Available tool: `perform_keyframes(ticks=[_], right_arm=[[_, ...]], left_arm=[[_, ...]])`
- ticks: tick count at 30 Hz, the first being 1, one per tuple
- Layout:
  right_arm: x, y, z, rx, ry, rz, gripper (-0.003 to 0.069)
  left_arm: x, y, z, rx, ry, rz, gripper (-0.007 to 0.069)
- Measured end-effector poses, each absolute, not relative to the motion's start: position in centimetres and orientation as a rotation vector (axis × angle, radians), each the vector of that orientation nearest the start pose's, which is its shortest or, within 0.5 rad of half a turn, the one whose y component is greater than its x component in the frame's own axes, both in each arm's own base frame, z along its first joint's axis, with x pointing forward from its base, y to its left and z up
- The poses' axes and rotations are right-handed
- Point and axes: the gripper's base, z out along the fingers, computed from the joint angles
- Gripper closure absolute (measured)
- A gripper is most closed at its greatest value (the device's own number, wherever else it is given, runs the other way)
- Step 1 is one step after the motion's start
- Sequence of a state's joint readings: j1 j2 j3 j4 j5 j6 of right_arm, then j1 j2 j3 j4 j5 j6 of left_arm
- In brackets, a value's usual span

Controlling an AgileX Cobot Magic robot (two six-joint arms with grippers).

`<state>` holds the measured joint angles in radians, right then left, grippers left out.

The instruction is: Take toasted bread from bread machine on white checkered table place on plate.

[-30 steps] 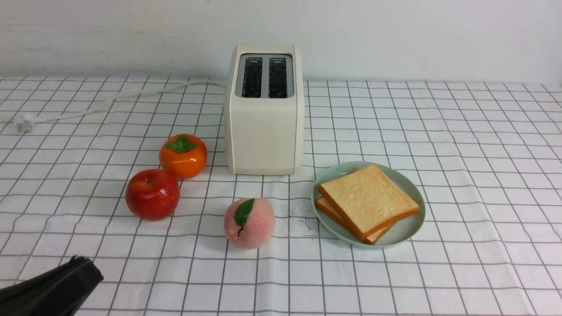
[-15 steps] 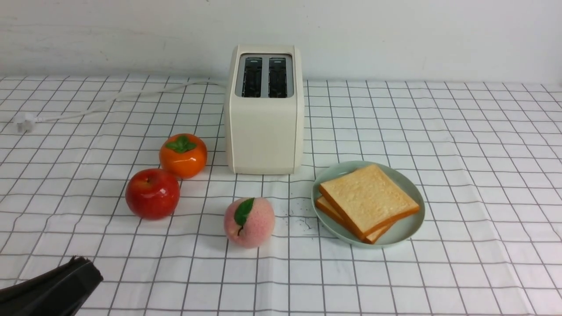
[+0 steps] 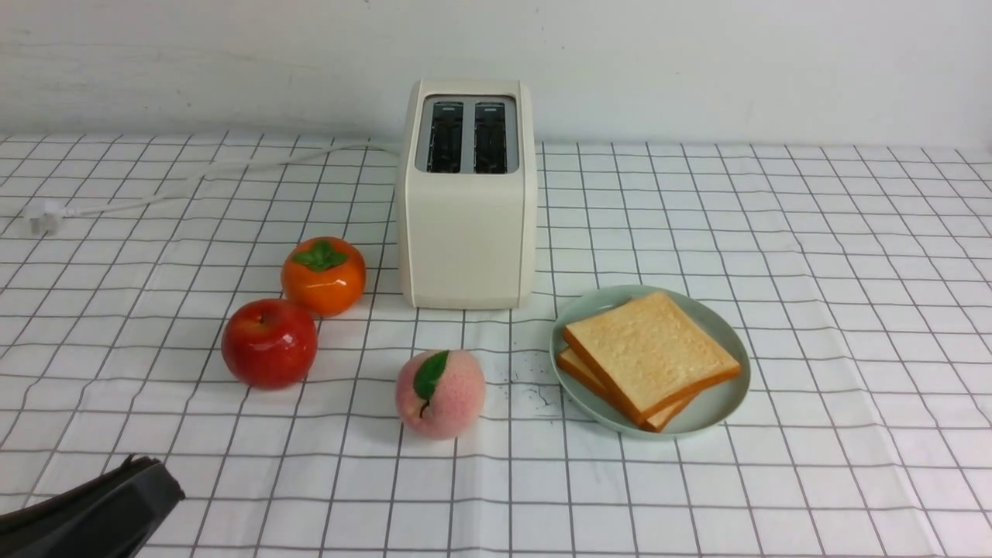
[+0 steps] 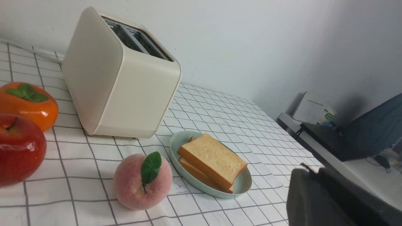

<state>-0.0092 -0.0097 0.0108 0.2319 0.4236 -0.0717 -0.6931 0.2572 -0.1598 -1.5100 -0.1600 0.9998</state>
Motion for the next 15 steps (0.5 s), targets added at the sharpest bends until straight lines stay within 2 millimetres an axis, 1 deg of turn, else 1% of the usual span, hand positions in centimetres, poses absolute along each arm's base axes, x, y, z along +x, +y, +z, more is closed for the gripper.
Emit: perform_keyframes(ticks=[15], right_arm=[[5.10,0.81,17.31,0.078,1.899,0.179,0.0665]], left_arm=[[6.97,-3.69,25.04,-0.060,1.650,-0.852,0.0585]])
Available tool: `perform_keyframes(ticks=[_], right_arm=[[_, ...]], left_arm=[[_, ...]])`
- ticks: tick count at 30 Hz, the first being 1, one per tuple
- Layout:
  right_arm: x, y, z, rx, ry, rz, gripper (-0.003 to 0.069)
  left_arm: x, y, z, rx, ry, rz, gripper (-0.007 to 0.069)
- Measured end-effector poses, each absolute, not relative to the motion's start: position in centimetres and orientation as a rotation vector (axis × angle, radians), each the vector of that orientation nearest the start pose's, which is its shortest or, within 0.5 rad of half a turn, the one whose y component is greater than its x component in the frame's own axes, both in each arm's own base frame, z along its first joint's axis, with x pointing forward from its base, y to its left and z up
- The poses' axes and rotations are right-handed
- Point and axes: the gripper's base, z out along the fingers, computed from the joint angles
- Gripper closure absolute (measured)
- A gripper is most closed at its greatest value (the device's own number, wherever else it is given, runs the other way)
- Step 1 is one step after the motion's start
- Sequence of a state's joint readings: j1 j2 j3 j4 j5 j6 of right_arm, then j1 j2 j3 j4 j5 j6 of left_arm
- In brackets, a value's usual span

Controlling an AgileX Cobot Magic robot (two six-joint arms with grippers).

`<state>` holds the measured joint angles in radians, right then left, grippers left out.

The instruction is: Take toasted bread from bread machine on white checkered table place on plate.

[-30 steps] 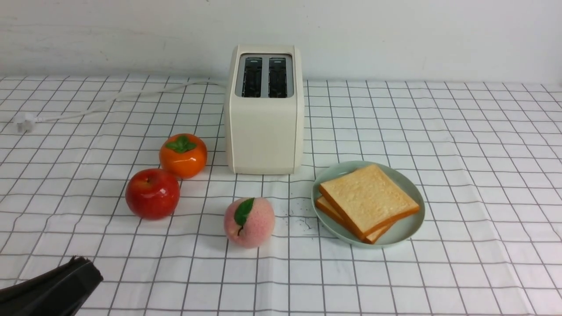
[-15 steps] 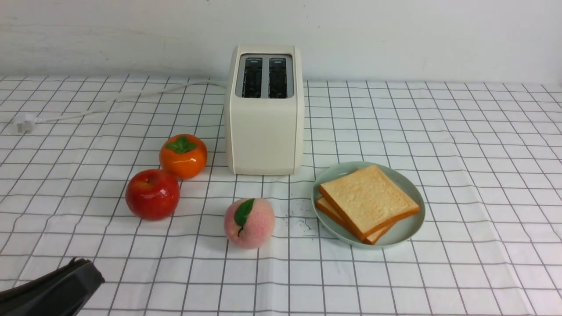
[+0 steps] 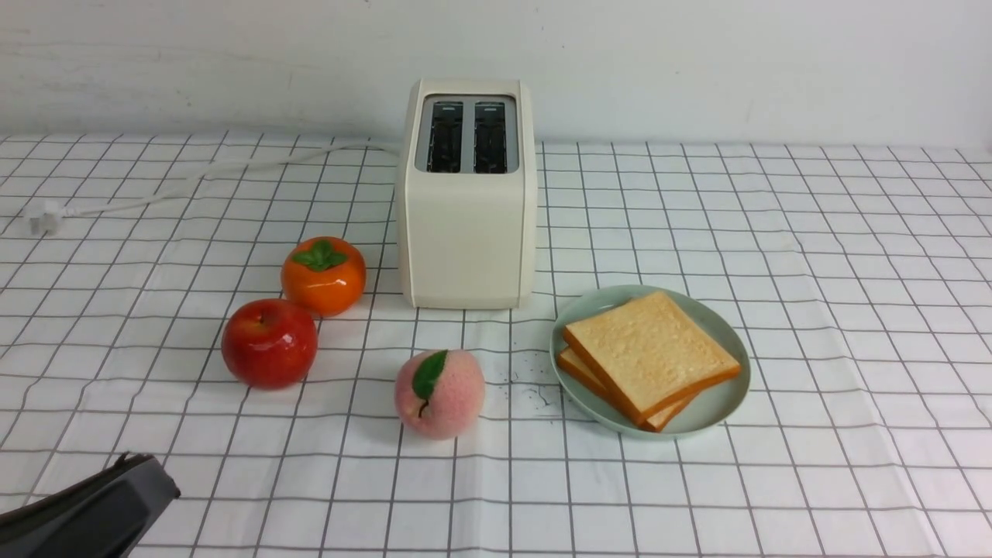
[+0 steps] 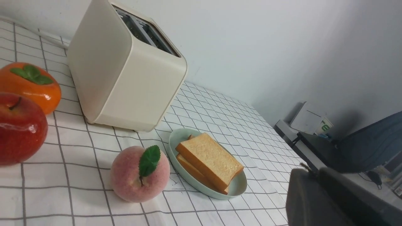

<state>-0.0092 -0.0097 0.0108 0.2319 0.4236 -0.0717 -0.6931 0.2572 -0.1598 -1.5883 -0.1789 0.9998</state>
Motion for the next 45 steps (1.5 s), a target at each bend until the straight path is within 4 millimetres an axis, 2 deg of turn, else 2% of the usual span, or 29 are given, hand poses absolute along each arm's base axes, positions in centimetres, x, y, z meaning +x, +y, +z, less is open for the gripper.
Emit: perform_keyframes(ticks=[13,15,20,26,31,39,45], right_arm=[[5.1,0.8,17.3,0.078,1.899,0.179,0.0655],[5.1,0.8,17.3,0.078,1.899,0.180,0.0654],[5.1,0.8,17.3,0.078,1.899,0.180,0.0646],[5.1,0.8,17.3,0.080,1.899,0.183,0.0641],[5.1,0.8,17.3,0.080,1.899,0.183,0.0634],[5.1,0.8,17.3,0.080,1.899,0.183,0.0619],[5.1,0.8,17.3,0.081,1.899,0.184,0.0608]], left_arm=[[7.0,-3.7,24.9,-0.106,1.666,-0.895,0.0578],[6.9,-3.8,25.0,-0.079,1.657,-0.889,0.0576],[6.7,-4.1,25.6,0.114,1.575,-0.775,0.0575],[6.6,-4.2,26.1,0.184,1.524,-0.745,0.0575],[6.8,-4.2,26.5,0.287,1.459,-0.605,0.0575],[7.5,-2.5,25.1,0.115,1.508,-0.398,0.0575],[6.0,-1.0,23.0,-0.013,1.600,-0.244,0.0575]])
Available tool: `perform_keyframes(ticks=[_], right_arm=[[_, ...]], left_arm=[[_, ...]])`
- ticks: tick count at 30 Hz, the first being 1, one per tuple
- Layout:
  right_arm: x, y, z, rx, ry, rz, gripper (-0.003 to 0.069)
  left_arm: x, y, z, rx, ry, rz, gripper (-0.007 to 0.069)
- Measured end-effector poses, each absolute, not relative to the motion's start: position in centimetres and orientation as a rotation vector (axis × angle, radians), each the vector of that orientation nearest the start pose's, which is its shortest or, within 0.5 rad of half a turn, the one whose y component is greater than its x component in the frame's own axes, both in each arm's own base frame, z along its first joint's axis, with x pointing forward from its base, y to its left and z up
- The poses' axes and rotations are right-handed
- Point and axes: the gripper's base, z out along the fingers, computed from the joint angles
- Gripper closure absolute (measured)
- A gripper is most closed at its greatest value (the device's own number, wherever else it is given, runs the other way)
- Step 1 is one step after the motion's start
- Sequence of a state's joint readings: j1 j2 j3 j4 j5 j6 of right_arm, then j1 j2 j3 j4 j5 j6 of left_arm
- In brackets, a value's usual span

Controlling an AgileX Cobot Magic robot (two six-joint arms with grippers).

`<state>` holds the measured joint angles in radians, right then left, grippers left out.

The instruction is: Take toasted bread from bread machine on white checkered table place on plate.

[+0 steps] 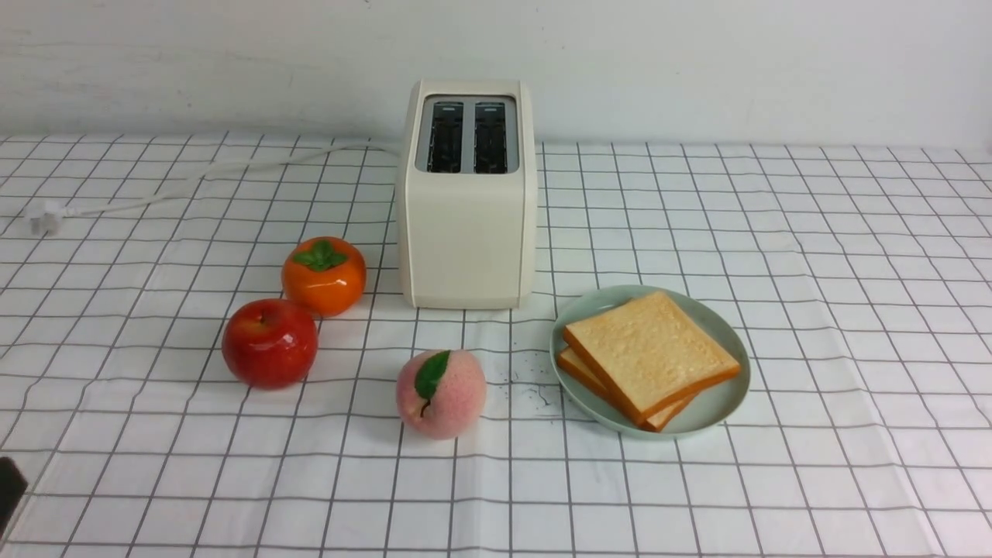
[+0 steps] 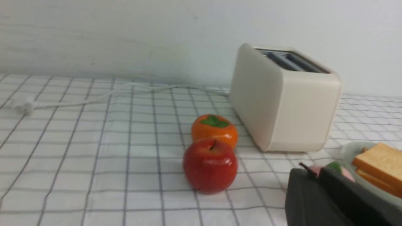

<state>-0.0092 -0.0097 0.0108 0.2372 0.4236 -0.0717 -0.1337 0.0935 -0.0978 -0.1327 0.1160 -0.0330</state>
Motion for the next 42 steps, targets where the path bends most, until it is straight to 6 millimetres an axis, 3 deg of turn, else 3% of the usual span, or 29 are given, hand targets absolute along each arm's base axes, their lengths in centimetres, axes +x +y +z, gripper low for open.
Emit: perform_keyframes(ticks=[5,10,42], right_arm=[[5.1,0.8,17.3,0.082,1.898,0.186,0.0601],[5.1,0.9,17.3,0.084,1.898,0.189,0.0594],[5.1,0.9,17.3,0.084,1.898,0.190,0.0555]], left_arm=[[5.5,-0.7,19.0,-0.068,1.711,-0.216,0.0612],[5.2,-0.8,16.9,-0.064,1.891,-0.218,0.0638],[5.2,-0.8,16.9,-0.065,1.899,-0.218,0.0638]])
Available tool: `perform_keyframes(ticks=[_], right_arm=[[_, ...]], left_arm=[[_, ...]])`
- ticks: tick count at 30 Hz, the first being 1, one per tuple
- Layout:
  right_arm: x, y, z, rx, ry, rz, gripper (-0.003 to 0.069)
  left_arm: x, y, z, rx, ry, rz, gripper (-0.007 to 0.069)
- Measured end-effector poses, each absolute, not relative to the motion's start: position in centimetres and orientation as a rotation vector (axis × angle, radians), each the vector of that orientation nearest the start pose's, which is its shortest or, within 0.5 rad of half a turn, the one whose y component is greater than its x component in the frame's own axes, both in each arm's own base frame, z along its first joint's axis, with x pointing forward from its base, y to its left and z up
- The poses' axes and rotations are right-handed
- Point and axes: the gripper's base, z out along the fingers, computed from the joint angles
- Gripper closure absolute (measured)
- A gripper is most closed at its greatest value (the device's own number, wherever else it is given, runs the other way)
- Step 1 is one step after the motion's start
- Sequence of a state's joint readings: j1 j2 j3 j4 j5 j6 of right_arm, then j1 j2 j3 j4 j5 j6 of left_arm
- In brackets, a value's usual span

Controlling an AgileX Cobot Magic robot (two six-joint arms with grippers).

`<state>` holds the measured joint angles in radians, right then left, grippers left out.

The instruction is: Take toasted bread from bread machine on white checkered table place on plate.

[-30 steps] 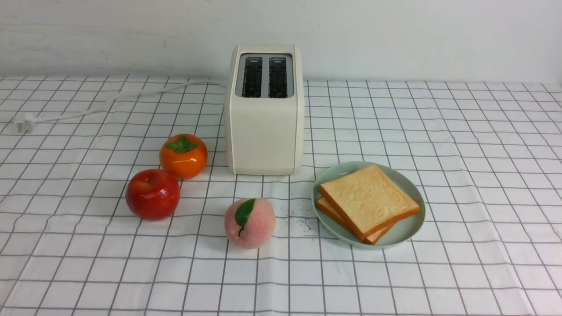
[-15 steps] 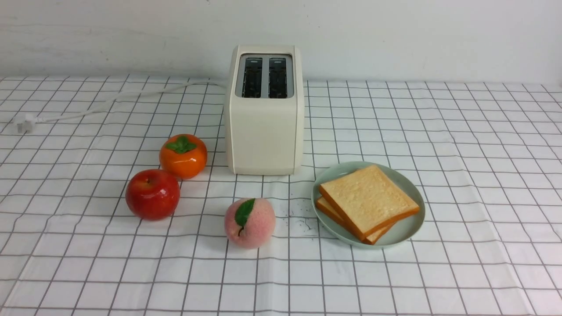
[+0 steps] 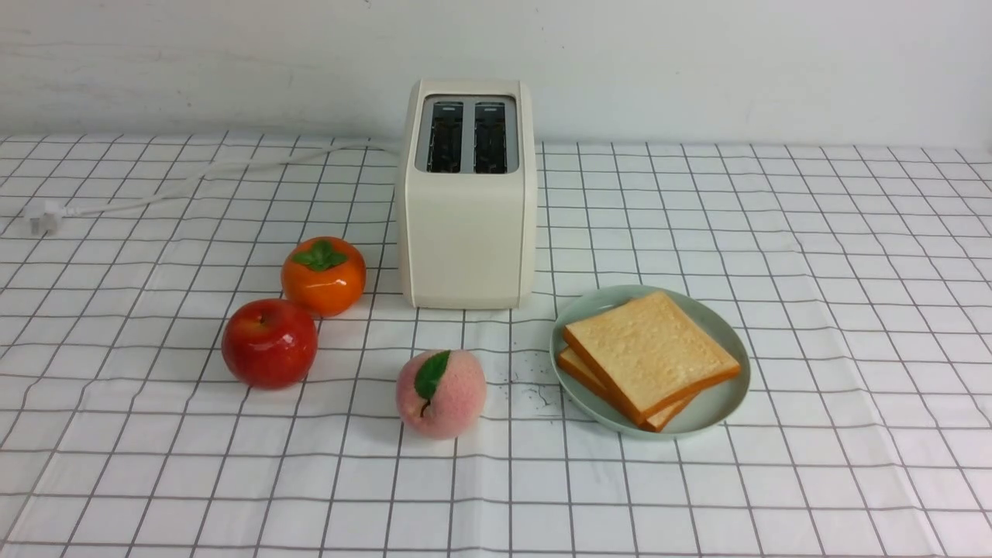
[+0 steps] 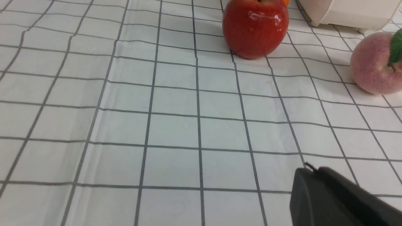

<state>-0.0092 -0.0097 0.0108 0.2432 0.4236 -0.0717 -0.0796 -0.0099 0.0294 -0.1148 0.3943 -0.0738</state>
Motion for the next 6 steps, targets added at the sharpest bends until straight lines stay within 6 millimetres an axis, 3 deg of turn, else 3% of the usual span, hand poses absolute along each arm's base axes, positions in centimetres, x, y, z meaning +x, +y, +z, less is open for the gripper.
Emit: perform_keyframes(ticks=[6], right_arm=[[5.10,0.86,17.32,0.084,1.898,0.190,0.0548]], left_arm=[[5.16,-0.81,16.87,-0.065,1.899,-0.218,0.0638]])
